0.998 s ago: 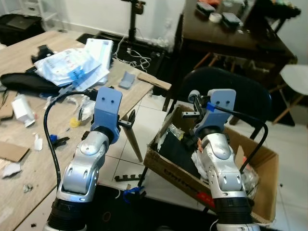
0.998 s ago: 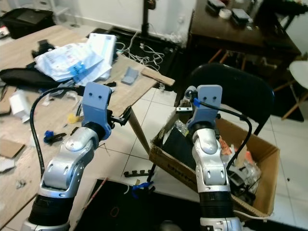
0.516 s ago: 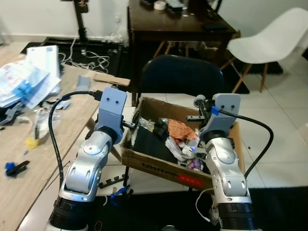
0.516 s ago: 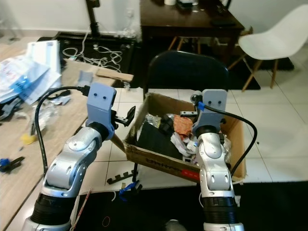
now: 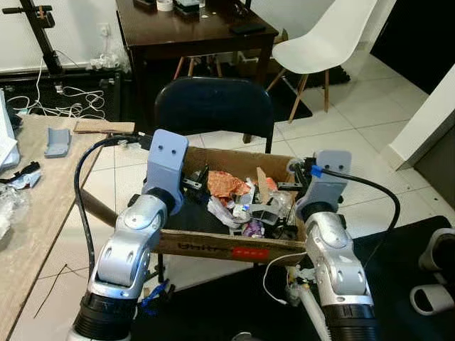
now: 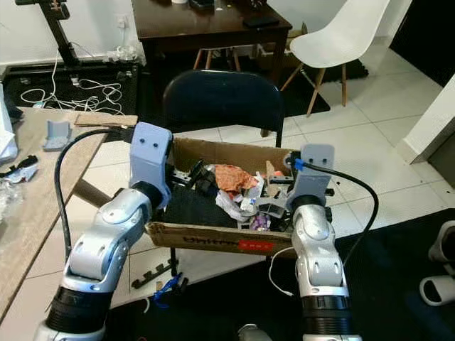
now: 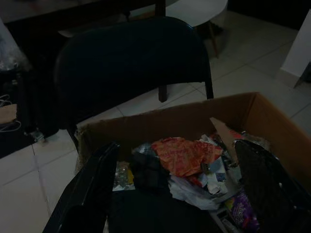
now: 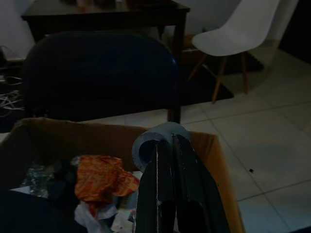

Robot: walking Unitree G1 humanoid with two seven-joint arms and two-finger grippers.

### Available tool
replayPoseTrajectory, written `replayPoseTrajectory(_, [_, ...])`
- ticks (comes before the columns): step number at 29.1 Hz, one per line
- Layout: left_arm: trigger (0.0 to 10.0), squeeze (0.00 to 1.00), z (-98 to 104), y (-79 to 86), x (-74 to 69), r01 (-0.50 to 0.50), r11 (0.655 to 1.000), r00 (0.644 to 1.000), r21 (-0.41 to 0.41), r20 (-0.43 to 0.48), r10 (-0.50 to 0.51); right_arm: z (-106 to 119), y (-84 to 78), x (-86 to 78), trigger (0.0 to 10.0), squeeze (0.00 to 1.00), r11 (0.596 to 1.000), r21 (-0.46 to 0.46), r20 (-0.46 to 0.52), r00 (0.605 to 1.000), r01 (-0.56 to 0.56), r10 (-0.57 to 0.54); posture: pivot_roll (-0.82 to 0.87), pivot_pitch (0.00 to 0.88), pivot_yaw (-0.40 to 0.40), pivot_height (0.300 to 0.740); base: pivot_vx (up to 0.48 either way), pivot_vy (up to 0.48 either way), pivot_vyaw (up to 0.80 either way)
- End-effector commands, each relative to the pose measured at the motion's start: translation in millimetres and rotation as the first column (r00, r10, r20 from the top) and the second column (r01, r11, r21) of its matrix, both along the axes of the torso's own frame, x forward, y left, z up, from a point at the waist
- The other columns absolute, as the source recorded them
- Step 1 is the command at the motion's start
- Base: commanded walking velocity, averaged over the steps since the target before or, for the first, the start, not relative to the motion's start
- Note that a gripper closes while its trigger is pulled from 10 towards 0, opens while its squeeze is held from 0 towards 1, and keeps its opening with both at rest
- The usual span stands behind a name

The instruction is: Picking trash to rubbish bin

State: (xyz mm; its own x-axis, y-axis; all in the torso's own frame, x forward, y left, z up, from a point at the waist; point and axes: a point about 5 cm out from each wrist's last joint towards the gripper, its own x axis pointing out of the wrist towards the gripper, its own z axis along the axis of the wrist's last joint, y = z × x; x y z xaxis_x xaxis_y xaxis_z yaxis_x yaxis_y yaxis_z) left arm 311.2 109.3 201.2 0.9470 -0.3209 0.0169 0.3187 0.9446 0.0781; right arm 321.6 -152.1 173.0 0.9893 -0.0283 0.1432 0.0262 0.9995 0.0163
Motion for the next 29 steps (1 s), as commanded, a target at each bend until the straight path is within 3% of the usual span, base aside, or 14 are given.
replayPoseTrajectory(1, [10.0,0.0,-1,-3.0,-3.6,0.025,0.999,1.0,-0.034,-0.011,-0.025,2,-1.7,-0.7,10.0,0.0,1.0,0.01,0.01,1.0,0.009,-0.009,0.12,0.157,-0.02,0.74,0.319,0.0,0.0])
replayPoseTrajectory(17, [10.0,0.0,-2,-7.4,-5.2,0.061,0.997,0.998,-0.037,-0.015,-0.062,-1,-1.7,-0.8,10.0,0.0,1.0,0.007,-0.01,1.0,0.0,0.0,0.12,0.158,-0.021,0.74,0.37,0.0,0.0])
replayPoseTrajectory(29, [10.0,0.0,-4,-7.2,-5.4,0.053,0.999,0.999,0.01,-0.004,-0.053,-9,1.9,-0.2,10.0,0.0,1.0,-0.007,-0.052,0.998,-0.026,0.026,0.12,0.159,-0.024,0.74,0.0,0.0,0.0])
